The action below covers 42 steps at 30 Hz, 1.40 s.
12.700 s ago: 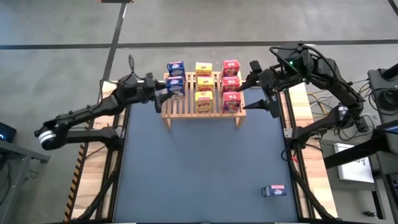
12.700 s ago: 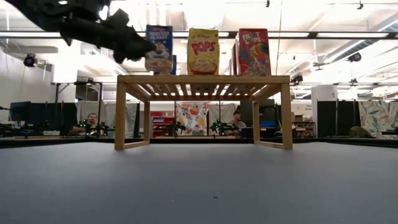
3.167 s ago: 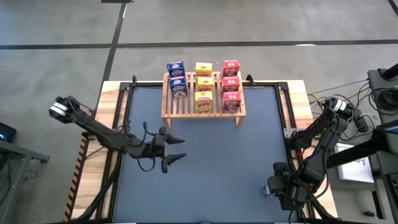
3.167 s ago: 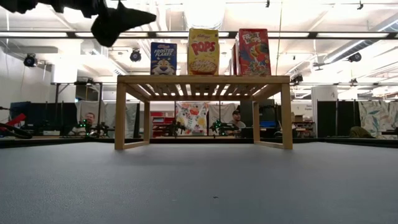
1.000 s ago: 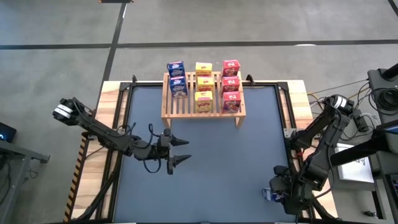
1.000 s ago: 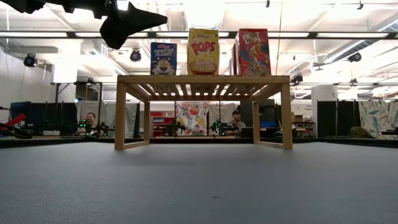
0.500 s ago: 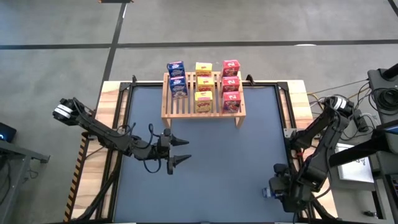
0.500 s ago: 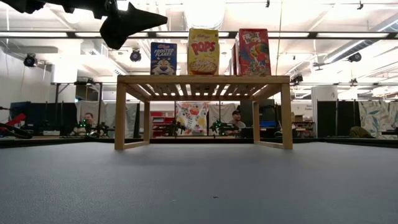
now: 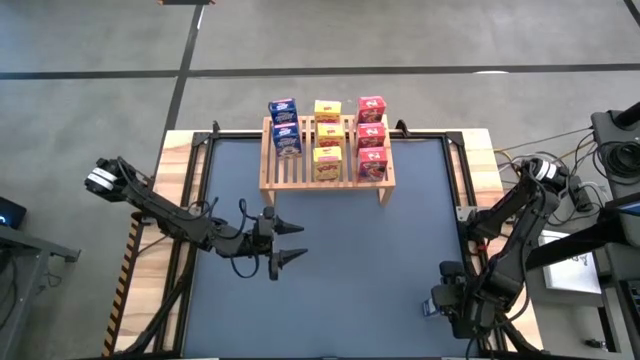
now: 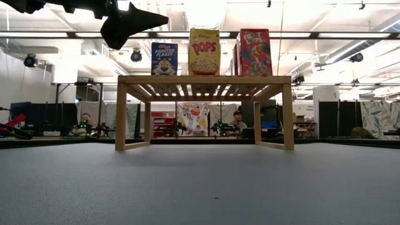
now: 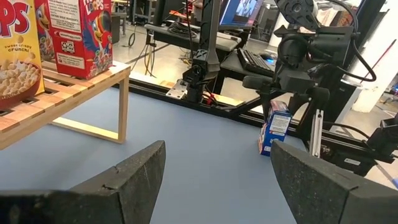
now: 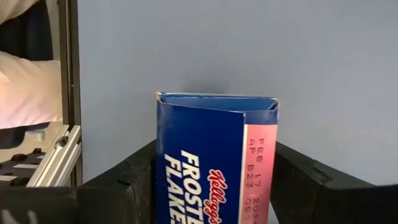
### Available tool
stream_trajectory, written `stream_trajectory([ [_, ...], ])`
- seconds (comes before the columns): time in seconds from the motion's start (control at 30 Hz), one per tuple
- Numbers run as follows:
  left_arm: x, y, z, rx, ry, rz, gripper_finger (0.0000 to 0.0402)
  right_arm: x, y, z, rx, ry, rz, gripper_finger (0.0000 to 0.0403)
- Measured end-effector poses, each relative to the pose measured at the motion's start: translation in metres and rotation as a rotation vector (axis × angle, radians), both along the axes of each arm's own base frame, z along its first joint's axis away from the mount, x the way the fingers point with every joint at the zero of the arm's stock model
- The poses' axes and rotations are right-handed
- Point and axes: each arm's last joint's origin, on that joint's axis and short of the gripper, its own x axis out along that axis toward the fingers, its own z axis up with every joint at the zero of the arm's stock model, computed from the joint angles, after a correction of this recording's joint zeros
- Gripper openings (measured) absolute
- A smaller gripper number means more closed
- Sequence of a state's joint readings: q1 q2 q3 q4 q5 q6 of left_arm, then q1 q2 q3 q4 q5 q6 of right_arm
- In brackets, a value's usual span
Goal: Stack cereal on shelf
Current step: Put the blue cereal box on the shelf aligned with the other blue cereal boxes
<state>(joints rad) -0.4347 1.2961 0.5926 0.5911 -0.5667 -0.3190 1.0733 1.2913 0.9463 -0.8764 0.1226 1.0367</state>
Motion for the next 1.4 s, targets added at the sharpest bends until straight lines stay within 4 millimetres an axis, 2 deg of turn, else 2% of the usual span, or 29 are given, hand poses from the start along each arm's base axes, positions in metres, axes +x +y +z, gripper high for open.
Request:
stream_trajectory([
  [0.37,0.000,0.000,0.000,0.016,0.002,0.002,0.0274,0.000,0.000,0.004,-0.003,-0.018,0.058,0.0154],
  [0.63,-0.001,0.005,0.008,0.088,-0.047,0.150,0.0274,0.006,0.006,0.024,0.024,-0.091,0.091,0.0152],
  [0.83,-0.005,0.008,0.019,0.120,-0.097,0.150,0.0274,0.009,0.006,0.030,-0.009,-0.150,0.122,0.0150],
  [1.0,0.001,0.002,0.009,0.084,-0.073,0.049,0.0274,0.019,0.002,0.035,-0.032,-0.186,0.133,0.0150],
  [1.27,0.014,-0.005,-0.017,0.061,-0.004,0.040,0.0274,0.045,-0.014,0.047,-0.077,-0.230,0.164,0.0150],
  [1.4,0.024,-0.009,-0.017,0.071,0.004,0.039,0.0274,0.058,-0.022,0.057,-0.087,-0.258,0.164,0.0150],
])
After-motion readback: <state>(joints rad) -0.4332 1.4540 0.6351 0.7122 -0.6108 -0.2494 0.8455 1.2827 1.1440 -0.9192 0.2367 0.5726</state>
